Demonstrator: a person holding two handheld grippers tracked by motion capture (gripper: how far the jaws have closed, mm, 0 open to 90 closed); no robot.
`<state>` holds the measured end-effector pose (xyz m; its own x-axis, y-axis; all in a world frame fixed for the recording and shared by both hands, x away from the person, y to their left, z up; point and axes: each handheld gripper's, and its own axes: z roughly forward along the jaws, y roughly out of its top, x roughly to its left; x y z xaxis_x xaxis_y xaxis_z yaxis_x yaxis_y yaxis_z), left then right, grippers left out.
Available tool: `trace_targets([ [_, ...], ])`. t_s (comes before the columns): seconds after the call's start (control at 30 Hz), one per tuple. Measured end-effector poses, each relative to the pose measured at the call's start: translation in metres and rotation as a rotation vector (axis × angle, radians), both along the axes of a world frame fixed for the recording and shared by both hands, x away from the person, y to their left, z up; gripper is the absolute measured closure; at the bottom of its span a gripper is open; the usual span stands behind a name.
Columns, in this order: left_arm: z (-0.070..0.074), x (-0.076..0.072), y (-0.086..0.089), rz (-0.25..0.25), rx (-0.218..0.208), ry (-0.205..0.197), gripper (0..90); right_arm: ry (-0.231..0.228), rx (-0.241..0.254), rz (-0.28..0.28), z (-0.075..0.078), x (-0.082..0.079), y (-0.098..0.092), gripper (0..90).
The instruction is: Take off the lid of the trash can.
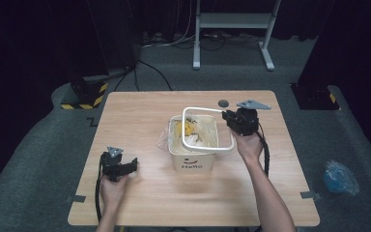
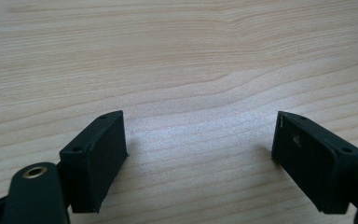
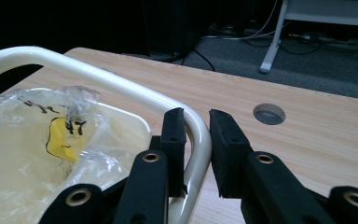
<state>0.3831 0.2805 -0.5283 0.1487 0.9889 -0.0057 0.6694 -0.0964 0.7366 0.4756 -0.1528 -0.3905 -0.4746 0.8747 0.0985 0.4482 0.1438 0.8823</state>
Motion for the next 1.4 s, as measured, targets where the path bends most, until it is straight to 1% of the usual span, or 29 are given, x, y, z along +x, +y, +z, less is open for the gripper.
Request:
trace_targets([
  [0.1,0.0,0.0,0.0,0.0,-0.002,0.0,18.0,0.002,0.007,-0.018,0.0,-0.001,-0.007,76.5],
  [0.27,0.0,0.0,0.0,0.001,-0.002,0.0,18.0,-0.01,0.01,-0.03,0.001,-0.003,-0.016,76.6],
  [0.3,0.0,0.0,0.0,0.001,-0.001,0.0,18.0,-0.01,0.006,-0.04,-0.001,-0.004,-0.022,76.5],
  [0.37,0.0,0.0,0.0,0.001,-0.002,0.001,18.0,-0.01,0.006,-0.044,-0.001,-0.004,-0.024,76.5],
  [0.4,0.0,0.0,0.0,0.001,-0.002,0.0,18.0,-0.005,0.015,-0.056,-0.004,-0.005,-0.03,76.5],
  [0.53,0.0,0.0,0.0,0.001,-0.001,0.001,18.0,0.01,0.026,-0.072,-0.008,-0.006,-0.039,76.6],
  [0.57,0.0,0.0,0.0,0.001,-0.001,0.001,18.0,0.01,0.026,-0.072,-0.008,-0.006,-0.039,76.6],
  [0.6,0.0,0.0,0.0,0.001,-0.001,0.001,18.0,0.011,0.027,-0.077,-0.008,-0.007,-0.044,76.6],
  [0.67,0.0,0.0,0.0,0.001,0.0,0.001,18.0,0.011,0.027,-0.08,-0.009,-0.007,-0.045,76.6],
  [0.93,0.0,0.0,0.0,0.0,0.002,0.001,18.0,0.004,0.034,-0.102,-0.011,-0.012,-0.062,76.7],
  [1.1,0.0,0.0,0.0,0.001,0.001,0.001,18.0,0.002,0.051,-0.122,-0.013,-0.017,-0.075,76.7],
  [1.4,0.0,0.0,0.0,0.0,0.001,0.001,18.0,0.001,0.046,-0.151,-0.019,-0.022,-0.09,76.7],
])
